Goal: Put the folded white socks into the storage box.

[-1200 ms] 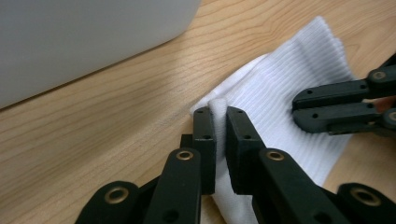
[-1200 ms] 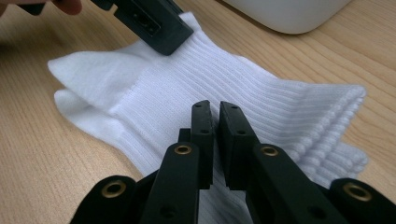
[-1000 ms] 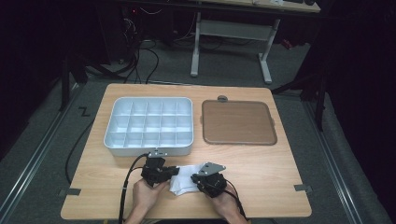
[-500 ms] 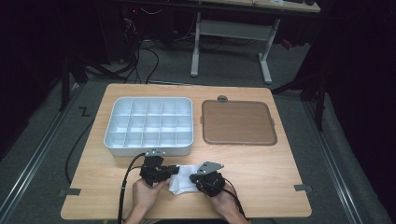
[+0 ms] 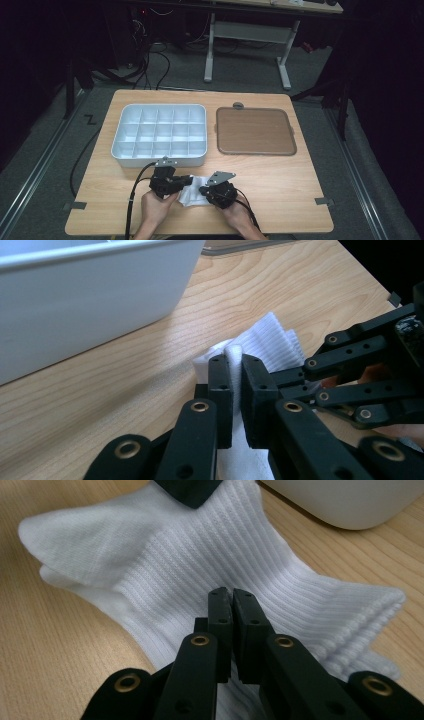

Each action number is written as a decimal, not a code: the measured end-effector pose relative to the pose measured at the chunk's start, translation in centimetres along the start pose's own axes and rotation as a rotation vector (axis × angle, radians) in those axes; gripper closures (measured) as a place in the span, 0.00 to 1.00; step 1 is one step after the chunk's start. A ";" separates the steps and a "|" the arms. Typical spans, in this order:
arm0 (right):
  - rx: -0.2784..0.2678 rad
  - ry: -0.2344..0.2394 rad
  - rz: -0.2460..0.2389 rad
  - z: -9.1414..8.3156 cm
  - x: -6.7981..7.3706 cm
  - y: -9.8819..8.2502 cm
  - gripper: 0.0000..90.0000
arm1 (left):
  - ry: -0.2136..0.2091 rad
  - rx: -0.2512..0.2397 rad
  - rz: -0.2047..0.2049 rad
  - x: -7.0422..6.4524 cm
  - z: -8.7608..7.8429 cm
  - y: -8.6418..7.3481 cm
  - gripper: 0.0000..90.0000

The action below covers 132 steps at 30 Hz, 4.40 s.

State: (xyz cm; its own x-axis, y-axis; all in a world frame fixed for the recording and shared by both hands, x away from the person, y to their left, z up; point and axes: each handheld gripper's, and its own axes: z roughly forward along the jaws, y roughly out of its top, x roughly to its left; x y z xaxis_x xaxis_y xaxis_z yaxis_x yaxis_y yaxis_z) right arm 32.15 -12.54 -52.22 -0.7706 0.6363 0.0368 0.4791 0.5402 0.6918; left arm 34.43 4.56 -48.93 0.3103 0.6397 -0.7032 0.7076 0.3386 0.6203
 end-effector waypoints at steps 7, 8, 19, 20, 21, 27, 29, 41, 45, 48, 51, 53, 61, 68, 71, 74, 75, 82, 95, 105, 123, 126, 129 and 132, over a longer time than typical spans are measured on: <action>0.020 0.029 -0.024 0.9 0.6 1.1 0.98 | -0.002 -0.012 0.003 -0.3 -0.1 0.2 0.94; 0.021 0.035 -0.027 1.0 0.7 1.3 0.98 | -0.001 -0.010 0.007 -0.3 -0.1 0.2 0.94; 0.028 0.048 -0.049 1.7 1.5 2.3 0.97 | 0.017 -0.034 0.008 0.3 -0.5 0.2 0.94; 0.026 0.045 -0.046 1.6 1.5 2.4 0.96 | 0.021 -0.041 0.020 0.4 -0.6 0.2 0.94; 0.022 0.042 -0.043 1.4 1.5 2.4 0.96 | 0.019 -0.060 0.027 0.3 -0.8 0.2 0.95; -0.034 0.004 -0.028 -1.0 1.2 2.4 0.97 | 0.036 -0.056 0.027 0.6 -0.9 0.2 0.95; -0.040 -0.011 -0.019 -1.6 0.9 2.2 0.98 | 0.040 -0.057 0.030 0.7 -0.9 0.2 0.95; -0.077 -0.137 0.077 -4.0 -0.8 0.0 0.77 | 0.042 -0.054 0.023 0.6 -1.0 0.1 0.95; -0.088 -0.121 0.090 -3.9 -0.6 -0.2 0.75 | 0.044 -0.059 0.021 0.5 -1.0 0.1 0.95; -0.082 -0.115 0.094 -3.7 -0.3 -0.3 0.74 | 0.045 -0.056 0.027 0.5 -0.9 0.1 0.95; -0.074 -0.121 0.106 -3.4 -0.4 -0.6 0.72 | 0.043 -0.059 0.024 0.5 -0.9 0.1 0.95; -0.058 -0.123 0.118 -3.0 -0.6 -0.9 0.71 | 0.042 -0.059 0.024 0.4 -0.9 0.1 0.95; -0.021 -0.091 0.151 -2.0 -1.5 -1.2 0.72 | 0.027 -0.072 0.027 0.2 -1.3 -0.2 0.95; -0.006 -0.060 0.156 -1.5 -1.8 -1.0 0.74 | 0.016 -0.074 0.022 0.2 -1.4 -0.2 0.95; 0.000 -0.054 0.155 -1.3 -1.7 -0.9 0.74 | 0.012 -0.077 0.020 0.2 -1.5 -0.2 0.95; 0.003 -0.042 0.162 -1.2 -1.9 -0.9 0.75 | 0.011 -0.075 0.018 0.1 -1.5 -0.2 0.95; -0.001 -0.039 0.165 -1.2 -1.9 -0.9 0.75 | 0.012 -0.072 0.021 0.1 -1.6 -0.2 0.95; -0.008 -0.034 0.155 -1.0 -1.7 -0.8 0.76 | 0.012 -0.071 0.017 0.0 -1.7 -0.2 0.95; 0.009 -0.014 0.124 -0.4 -0.8 -0.1 0.77 | 0.007 -0.063 0.019 0.0 -2.4 -0.1 0.95; 0.014 0.004 0.109 0.0 -0.5 0.3 0.77 | -0.004 -0.039 0.035 -0.7 -1.8 -0.2 0.95; 0.029 0.031 0.071 0.7 0.0 1.3 0.77 | -0.015 -0.017 0.070 -1.7 -0.3 -0.3 0.95; 0.027 0.029 0.067 0.7 0.1 1.3 0.77 | -0.012 -0.008 0.068 -1.5 -0.1 -0.4 0.95; 0.022 0.027 0.063 0.6 0.1 1.2 0.76 | -0.009 -0.005 0.070 -1.4 -0.1 -0.4 0.95; 0.014 0.021 0.061 0.4 0.2 1.3 0.73 | -0.012 -0.008 0.068 -1.4 -0.1 -0.4 0.95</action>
State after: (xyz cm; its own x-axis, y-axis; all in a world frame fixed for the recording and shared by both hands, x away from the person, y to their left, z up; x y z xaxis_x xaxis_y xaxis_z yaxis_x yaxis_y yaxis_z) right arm 32.79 -11.46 -51.63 -0.7480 0.6570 0.0940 0.5317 0.5085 0.6773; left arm 33.62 3.59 -48.13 0.3653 0.6530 -0.6635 0.6797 0.2999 0.6694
